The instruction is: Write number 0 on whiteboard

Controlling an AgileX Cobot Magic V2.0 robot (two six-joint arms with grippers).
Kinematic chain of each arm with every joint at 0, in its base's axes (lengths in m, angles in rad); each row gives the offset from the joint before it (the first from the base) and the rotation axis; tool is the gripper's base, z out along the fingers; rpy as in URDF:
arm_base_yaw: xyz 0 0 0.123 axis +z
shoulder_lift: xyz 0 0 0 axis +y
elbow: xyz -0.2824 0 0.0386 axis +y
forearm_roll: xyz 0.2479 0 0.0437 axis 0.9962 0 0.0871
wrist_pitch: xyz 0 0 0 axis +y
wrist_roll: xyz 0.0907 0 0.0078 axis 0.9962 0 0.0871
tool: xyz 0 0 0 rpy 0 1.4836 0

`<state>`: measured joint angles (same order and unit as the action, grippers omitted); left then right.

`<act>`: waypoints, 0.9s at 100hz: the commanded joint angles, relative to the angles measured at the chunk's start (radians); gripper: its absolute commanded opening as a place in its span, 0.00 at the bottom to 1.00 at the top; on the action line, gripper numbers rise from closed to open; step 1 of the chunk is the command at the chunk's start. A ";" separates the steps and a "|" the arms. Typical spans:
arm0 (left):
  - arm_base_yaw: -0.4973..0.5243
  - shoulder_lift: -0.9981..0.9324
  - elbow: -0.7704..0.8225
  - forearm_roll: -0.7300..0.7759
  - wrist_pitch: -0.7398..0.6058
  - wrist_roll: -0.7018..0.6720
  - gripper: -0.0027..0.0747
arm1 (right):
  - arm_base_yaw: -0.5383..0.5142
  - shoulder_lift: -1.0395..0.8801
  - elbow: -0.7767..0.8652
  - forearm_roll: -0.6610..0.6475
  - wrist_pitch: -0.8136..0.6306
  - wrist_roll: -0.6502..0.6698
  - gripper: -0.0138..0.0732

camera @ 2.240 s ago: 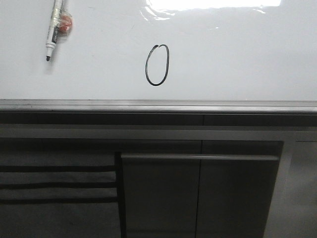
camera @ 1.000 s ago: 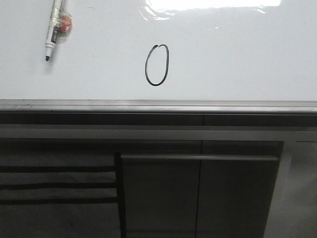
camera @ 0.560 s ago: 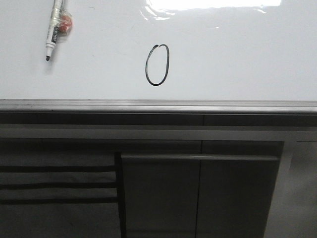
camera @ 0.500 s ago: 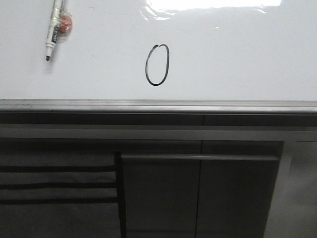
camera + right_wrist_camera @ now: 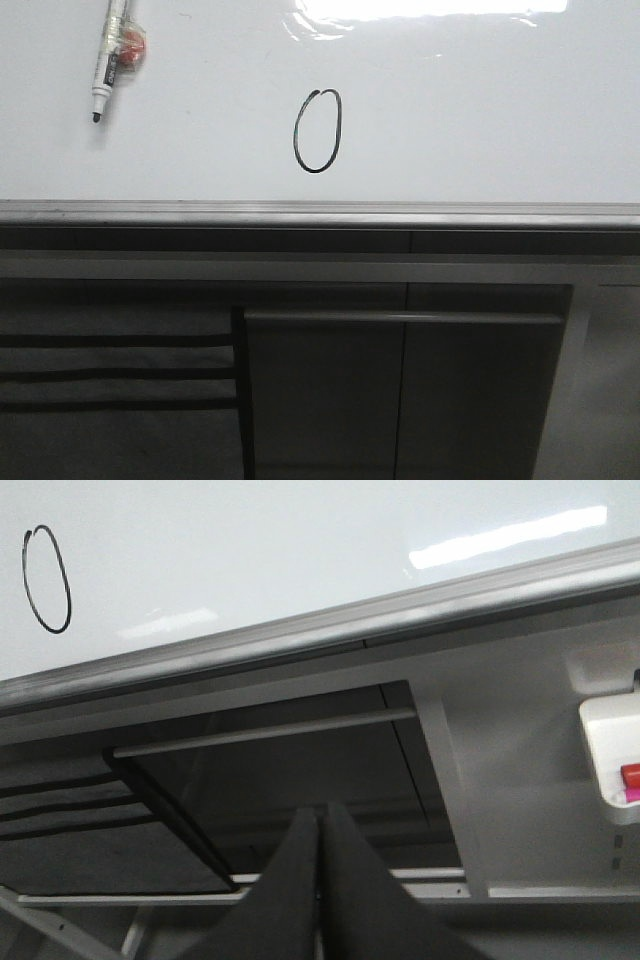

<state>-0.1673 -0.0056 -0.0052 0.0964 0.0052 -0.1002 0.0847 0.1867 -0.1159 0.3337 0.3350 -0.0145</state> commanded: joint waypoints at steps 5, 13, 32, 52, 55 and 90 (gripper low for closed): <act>-0.002 -0.025 0.025 0.000 -0.070 -0.011 0.01 | -0.055 -0.088 0.038 -0.057 -0.162 -0.023 0.07; -0.002 -0.025 0.025 0.000 -0.070 -0.011 0.01 | -0.089 -0.148 0.093 -0.075 -0.222 -0.030 0.07; -0.002 -0.025 0.025 0.000 -0.070 -0.011 0.01 | -0.110 -0.216 0.137 -0.120 -0.258 -0.095 0.07; -0.002 -0.025 0.025 0.000 -0.070 -0.011 0.01 | -0.055 -0.216 0.137 -0.138 -0.305 -0.107 0.07; -0.002 -0.025 0.025 0.000 -0.070 -0.011 0.01 | -0.055 -0.216 0.137 -0.138 -0.317 -0.107 0.07; -0.002 -0.025 0.025 0.000 -0.070 -0.011 0.01 | -0.055 -0.216 0.137 -0.539 -0.369 0.287 0.07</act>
<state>-0.1673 -0.0056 -0.0052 0.0964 0.0072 -0.1002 0.0302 -0.0116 0.0081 -0.1369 0.0519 0.2163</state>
